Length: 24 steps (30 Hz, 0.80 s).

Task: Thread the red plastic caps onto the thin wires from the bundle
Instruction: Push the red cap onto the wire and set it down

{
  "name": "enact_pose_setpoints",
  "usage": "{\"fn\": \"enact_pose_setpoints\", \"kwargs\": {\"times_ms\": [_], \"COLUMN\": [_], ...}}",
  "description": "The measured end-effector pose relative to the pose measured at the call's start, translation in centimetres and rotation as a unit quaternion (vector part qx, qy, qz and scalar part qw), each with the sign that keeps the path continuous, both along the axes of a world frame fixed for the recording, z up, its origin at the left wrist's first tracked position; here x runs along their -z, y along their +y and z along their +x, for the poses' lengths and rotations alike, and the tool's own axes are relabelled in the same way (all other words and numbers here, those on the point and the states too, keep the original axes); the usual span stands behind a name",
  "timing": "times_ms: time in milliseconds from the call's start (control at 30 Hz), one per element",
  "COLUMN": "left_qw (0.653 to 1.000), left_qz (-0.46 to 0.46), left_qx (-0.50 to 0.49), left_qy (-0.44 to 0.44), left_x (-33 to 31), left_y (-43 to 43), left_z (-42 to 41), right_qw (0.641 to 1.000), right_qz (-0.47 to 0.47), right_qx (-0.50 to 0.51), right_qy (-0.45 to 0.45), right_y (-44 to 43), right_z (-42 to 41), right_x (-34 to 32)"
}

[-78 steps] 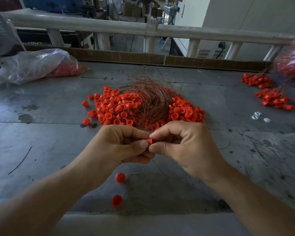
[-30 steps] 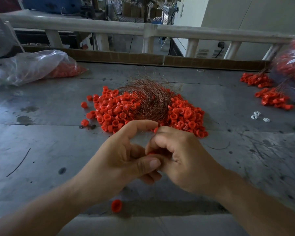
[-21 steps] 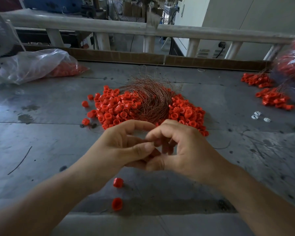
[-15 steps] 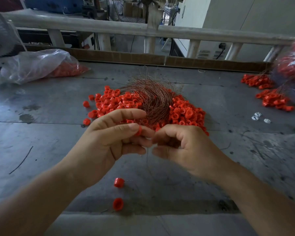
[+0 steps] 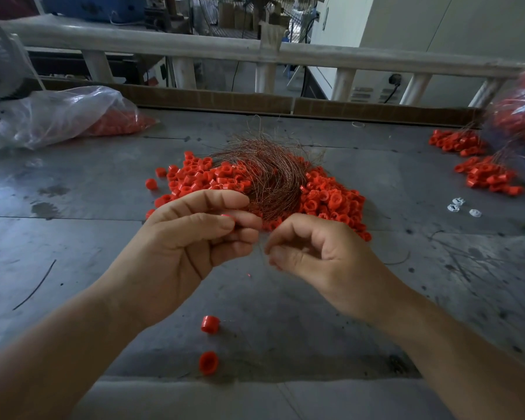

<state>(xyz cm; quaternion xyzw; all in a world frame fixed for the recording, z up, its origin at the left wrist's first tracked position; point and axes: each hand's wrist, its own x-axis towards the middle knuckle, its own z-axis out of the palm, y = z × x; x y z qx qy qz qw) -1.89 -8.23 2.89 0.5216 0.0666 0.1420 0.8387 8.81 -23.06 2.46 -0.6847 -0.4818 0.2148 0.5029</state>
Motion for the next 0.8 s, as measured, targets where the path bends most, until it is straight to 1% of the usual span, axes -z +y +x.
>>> {"fn": "enact_pose_setpoints", "kwargs": {"times_ms": [67, 133, 200, 300, 367, 467, 567, 700, 800], "left_qw": [1.000, 1.000, 1.000, 1.000, 0.999, 0.996, 0.994, 0.989, 0.971], "left_qz": [0.003, -0.001, -0.002, 0.016, 0.026, 0.045, 0.066, 0.095, 0.181], "left_qx": [0.005, 0.015, 0.014, -0.004, -0.017, -0.031, -0.037, -0.042, -0.054], "left_qy": [-0.002, 0.001, 0.002, 0.018, 0.040, 0.065, 0.080, 0.100, 0.144], "left_x": [0.0, 0.1, 0.0, 0.0, 0.0, 0.1, 0.0, -0.1, -0.6], "left_y": [-0.3, -0.4, -0.4, -0.4, -0.6, -0.6, 0.1, 1.1, 1.8], "left_z": [-0.1, -0.1, -0.1, 0.1, 0.1, 0.1, 0.0, -0.4, -0.7], "right_qw": [0.999, 0.999, 1.000, 0.996, 0.994, 0.987, 0.970, 0.967, 0.969], "right_qz": [0.000, -0.008, 0.000, 0.042, 0.052, 0.013, -0.048, -0.085, -0.129], "right_qx": [-0.019, -0.031, -0.005, 0.068, 0.085, 0.095, 0.101, 0.103, 0.056], "right_qy": [0.026, 0.018, -0.008, -0.031, -0.048, -0.127, -0.217, -0.218, -0.204], "right_y": [0.1, 0.3, 0.3, 0.0, -0.2, -0.2, -0.1, -0.4, -0.6], "right_z": [-0.3, -0.5, -0.4, 0.3, 0.6, 0.3, 0.3, 0.5, 0.2], "right_x": [0.1, 0.4, 0.3, -0.1, -0.2, 0.2, 0.3, -0.1, -0.3]}}
